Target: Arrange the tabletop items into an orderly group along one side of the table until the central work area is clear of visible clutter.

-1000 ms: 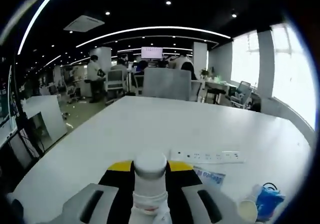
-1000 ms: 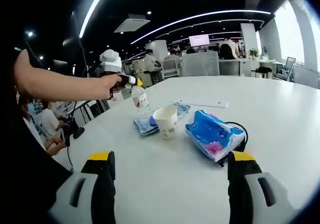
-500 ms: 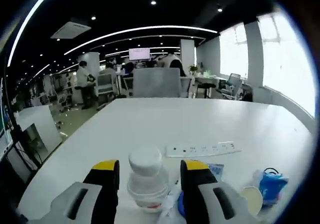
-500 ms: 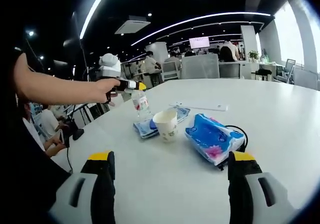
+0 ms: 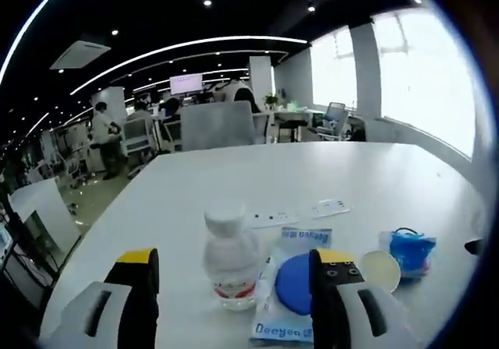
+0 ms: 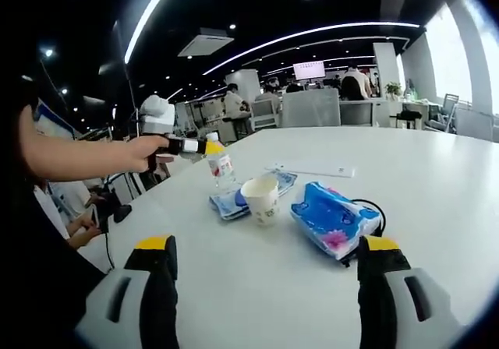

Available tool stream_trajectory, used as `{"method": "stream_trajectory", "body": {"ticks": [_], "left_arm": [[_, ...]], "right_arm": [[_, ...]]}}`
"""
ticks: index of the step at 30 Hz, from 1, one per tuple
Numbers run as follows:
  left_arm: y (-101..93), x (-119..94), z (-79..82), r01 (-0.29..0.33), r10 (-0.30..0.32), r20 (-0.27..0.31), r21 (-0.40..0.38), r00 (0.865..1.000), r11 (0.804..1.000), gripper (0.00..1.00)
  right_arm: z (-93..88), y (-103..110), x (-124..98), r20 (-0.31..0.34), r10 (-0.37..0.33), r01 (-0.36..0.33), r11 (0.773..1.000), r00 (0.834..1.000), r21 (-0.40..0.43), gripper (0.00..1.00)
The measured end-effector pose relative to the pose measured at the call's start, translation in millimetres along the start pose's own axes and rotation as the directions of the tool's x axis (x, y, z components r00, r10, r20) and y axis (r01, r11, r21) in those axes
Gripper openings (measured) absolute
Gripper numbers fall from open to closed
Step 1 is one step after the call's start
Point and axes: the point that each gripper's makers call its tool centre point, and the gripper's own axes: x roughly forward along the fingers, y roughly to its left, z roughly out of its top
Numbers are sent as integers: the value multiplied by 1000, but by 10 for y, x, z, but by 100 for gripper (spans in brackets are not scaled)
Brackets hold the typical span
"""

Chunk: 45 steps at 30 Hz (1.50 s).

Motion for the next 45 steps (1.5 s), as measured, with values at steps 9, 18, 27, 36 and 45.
{"method": "stream_trajectory", "body": {"ticks": [9, 18, 27, 36, 45], "left_arm": [[-146, -280, -8, 109, -110, 19, 13, 994, 994, 84], [-273, -605, -66, 182, -183, 28, 20, 983, 983, 91], [-374, -866, -244, 271, -271, -6, 32, 963, 962, 99], [-467, -1121, -360, 353, -352, -24, 59, 936, 934, 100], [-373, -1221, -436, 360, -359, -18, 43, 933, 932, 100]], "right_arm": [[96, 8, -32, 27, -19, 20, 1000, 999, -15, 97], [160, 25, -42, 35, -38, 39, 999, 999, -26, 99], [167, 42, -37, 22, -57, 58, 998, 998, -24, 99], [209, 21, -48, 21, -87, 88, 996, 996, -25, 99], [267, 78, -3, 7, -88, 88, 996, 996, -32, 95]]}}
